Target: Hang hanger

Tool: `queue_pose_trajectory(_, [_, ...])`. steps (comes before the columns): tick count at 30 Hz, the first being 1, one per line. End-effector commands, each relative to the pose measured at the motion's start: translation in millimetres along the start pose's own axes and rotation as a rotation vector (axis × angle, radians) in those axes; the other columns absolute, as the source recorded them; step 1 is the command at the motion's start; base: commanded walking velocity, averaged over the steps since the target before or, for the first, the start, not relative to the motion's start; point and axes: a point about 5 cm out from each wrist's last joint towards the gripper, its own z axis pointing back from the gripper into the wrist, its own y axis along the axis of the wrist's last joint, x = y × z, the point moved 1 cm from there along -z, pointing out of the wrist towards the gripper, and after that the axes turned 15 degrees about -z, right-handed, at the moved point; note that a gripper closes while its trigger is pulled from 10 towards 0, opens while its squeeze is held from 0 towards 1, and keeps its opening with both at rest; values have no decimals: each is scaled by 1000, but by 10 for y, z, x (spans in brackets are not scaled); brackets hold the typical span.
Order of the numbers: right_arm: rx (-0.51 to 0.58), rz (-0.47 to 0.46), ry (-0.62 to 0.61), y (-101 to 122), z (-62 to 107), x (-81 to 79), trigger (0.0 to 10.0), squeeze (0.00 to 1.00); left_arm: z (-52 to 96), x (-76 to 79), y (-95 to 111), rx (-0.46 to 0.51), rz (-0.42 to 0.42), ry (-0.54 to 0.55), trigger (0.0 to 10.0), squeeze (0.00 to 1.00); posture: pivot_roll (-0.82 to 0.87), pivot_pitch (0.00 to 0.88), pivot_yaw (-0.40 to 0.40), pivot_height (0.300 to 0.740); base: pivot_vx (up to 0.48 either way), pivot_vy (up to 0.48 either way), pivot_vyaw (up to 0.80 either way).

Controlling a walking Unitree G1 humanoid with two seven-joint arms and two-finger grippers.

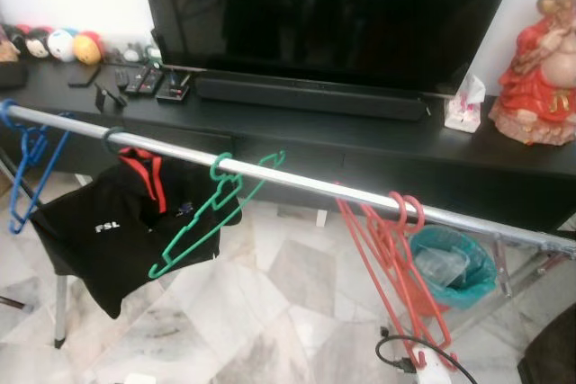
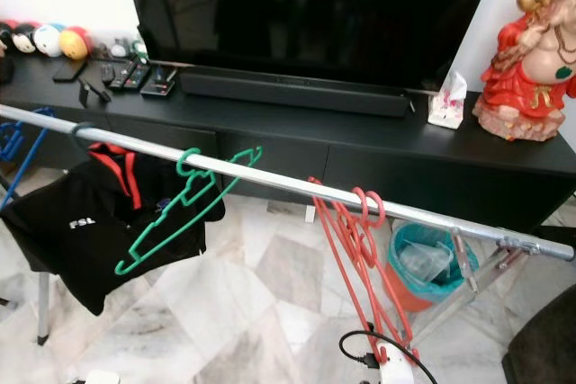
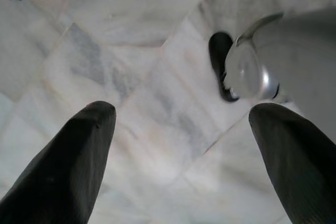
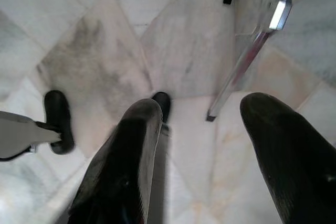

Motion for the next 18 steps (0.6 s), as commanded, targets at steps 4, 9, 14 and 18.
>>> queue_pose_trajectory(4, [-4,-12,-14,-32,8,36,10000,0,-6,16,27,12,3,-5,10000,0,98,0,-29,740,-259,0,0])
queue_pose_trajectory(9, [-3,-14,-15,-38,8,30,10000,0,-3,13,13,8,-7,-6,10000,0,94,0,-23,740,-260,0,0])
queue_pose_trajectory(14, [-3,-15,-17,-47,7,24,10000,0,-2,16,8,7,-13,-10,10000,0,92,0,-18,740,-257,0,0])
queue_pose_trajectory(18, [-2,-22,-18,-56,7,18,10000,0,0,17,3,6,-19,-13,10000,0,90,0,-15,740,-259,0,0])
